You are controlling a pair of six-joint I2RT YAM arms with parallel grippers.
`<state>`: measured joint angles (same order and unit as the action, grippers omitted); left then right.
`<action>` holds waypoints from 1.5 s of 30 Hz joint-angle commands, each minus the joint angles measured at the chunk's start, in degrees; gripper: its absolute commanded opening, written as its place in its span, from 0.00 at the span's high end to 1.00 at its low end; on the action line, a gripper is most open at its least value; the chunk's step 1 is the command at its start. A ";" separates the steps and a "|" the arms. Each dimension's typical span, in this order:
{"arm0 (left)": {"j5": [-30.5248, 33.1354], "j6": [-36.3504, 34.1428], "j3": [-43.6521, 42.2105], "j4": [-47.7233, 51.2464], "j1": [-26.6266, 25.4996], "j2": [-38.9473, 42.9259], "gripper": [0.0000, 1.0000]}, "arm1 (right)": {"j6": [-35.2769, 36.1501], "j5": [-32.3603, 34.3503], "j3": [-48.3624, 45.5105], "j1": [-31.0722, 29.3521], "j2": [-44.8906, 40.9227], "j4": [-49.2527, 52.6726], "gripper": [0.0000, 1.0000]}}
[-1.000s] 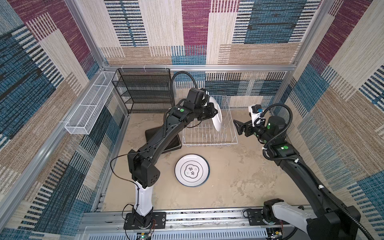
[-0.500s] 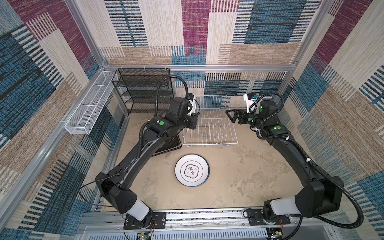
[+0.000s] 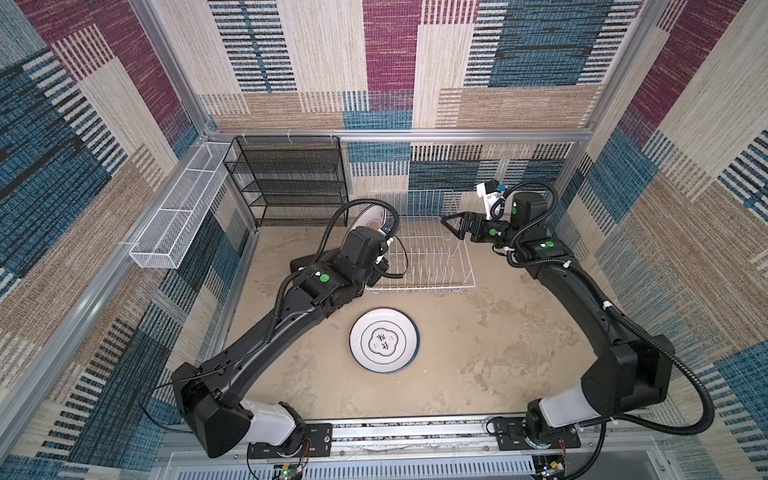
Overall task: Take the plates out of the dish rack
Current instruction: 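Lift the plate out of the rack while the right gripper grasps its rim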
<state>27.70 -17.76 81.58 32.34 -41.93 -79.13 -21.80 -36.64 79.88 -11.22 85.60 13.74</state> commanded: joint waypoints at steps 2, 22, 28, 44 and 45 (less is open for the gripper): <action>3.50 -7.31 -3.32 -7.61 -1.57 1.00 1.00 | -0.70 -4.61 1.38 -0.10 0.68 -0.47 0.03; 13.01 -31.64 -14.02 -25.92 -12.28 -2.78 1.00 | -3.17 -7.13 8.98 -5.79 11.40 8.10 0.22; 13.06 -33.46 -15.98 -29.68 -13.53 -2.83 1.00 | -2.46 -7.59 10.43 -6.09 13.42 10.39 0.26; 14.48 -38.92 -19.59 -36.97 -14.24 -4.71 1.00 | -4.47 -14.19 11.07 -6.31 15.47 10.17 0.76; 14.48 -38.93 -19.62 -37.16 -14.27 -4.80 1.00 | -4.41 -14.34 11.40 -6.29 15.56 10.38 0.79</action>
<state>41.93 -56.86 62.11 0.67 -56.34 -83.92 -26.85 -46.76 90.28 -17.39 101.08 25.23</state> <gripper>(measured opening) 0.106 0.225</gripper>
